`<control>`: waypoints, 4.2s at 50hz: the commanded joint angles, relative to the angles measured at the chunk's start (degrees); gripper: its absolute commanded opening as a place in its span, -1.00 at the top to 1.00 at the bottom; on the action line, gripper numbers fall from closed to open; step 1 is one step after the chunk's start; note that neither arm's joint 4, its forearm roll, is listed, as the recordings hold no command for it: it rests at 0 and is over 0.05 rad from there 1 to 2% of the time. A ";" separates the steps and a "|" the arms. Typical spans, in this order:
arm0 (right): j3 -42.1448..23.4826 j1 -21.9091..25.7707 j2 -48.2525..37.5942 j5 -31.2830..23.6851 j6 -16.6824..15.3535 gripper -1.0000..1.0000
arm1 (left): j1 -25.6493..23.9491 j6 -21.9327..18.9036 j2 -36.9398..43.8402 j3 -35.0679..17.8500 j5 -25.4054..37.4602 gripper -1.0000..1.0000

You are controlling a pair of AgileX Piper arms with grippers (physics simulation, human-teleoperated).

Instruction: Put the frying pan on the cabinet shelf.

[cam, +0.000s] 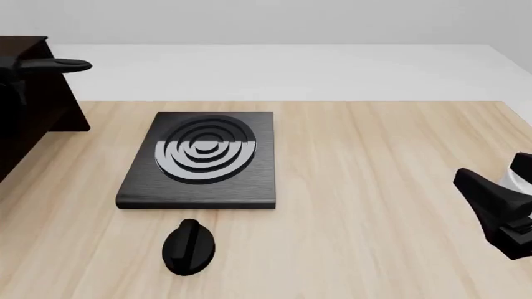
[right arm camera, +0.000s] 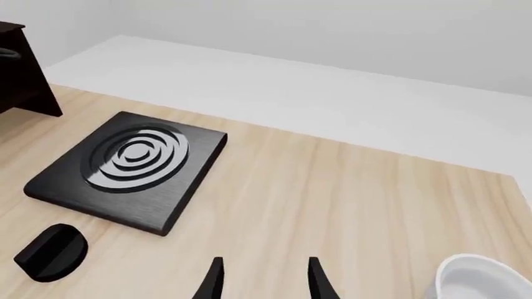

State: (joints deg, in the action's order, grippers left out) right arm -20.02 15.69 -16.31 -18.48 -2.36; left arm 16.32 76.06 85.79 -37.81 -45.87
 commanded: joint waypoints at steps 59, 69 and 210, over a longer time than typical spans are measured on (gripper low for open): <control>-0.03 -0.66 0.77 -0.46 0.82 -1.00 | -2.62 -4.60 -8.97 6.99 0.56 -1.00; -0.05 -0.74 1.02 -0.54 0.94 -1.00 | -3.44 -5.87 -10.62 7.91 1.55 -1.00; 13.07 -6.87 16.27 4.44 1.40 -1.00 | -16.37 -77.30 -83.15 19.51 68.24 -1.00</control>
State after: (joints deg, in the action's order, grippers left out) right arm -7.58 8.80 -0.26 -14.29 -1.00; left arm 0.65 -0.77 7.70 -18.34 17.19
